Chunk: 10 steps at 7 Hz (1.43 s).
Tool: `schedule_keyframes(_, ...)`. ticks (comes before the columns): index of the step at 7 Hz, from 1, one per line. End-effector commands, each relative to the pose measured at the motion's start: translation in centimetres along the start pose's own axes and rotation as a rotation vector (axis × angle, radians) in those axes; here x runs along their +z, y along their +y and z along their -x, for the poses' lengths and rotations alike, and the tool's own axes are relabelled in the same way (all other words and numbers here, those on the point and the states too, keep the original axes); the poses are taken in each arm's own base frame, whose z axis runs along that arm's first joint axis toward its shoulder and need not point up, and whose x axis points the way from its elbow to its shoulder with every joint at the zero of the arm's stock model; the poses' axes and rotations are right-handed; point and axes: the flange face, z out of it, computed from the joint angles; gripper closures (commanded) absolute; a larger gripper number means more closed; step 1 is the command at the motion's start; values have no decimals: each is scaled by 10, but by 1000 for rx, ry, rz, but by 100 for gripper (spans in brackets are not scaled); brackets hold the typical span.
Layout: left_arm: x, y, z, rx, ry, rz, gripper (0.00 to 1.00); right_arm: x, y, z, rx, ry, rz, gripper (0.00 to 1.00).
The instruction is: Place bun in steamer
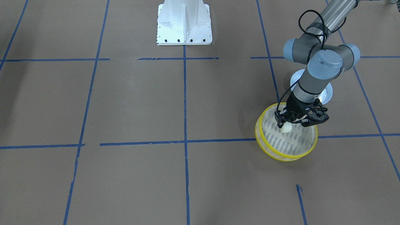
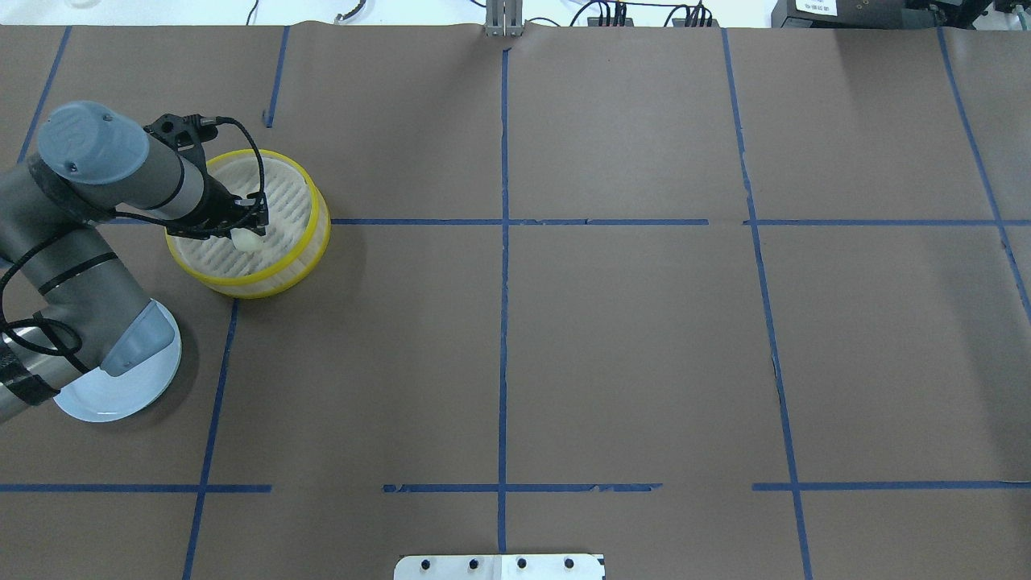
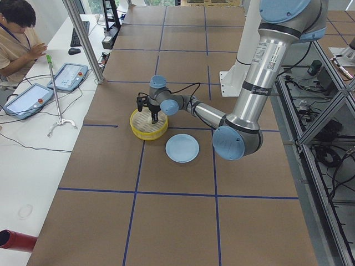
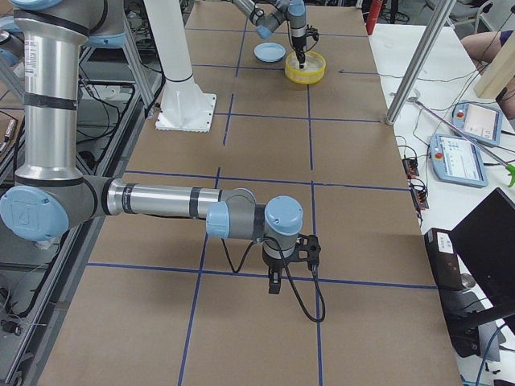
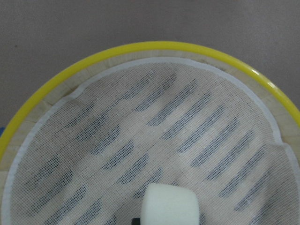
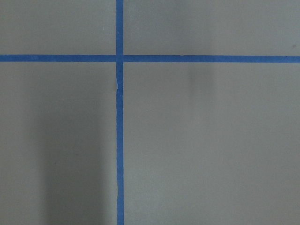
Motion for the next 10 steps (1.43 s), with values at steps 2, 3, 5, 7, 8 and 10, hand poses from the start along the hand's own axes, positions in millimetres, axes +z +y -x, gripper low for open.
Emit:
schedule_keyframes(2, 2, 2, 1, 3, -2, 4, 37, 0, 0, 0, 0, 0, 0, 0)
schedule_keyframes(3, 1, 3, 2, 7, -1, 2, 23, 0, 0, 0, 0, 0, 0, 0)
schedule_keyframes(5, -14, 1, -5, 17, 24, -13, 1, 0, 0, 0, 0, 0, 0, 0)
schedule_keyframes(7, -56, -21, 1, 15, 67, -66, 1, 0, 0, 0, 0, 0, 0, 0)
schedule_keyframes(8, -80, -23, 23, 124, 40, -80, 1, 0, 0, 0, 0, 0, 0, 0)
schedule_keyframes(10, -134, -55, 72, 266, -63, -105, 2, 0, 0, 0, 0, 0, 0, 0)
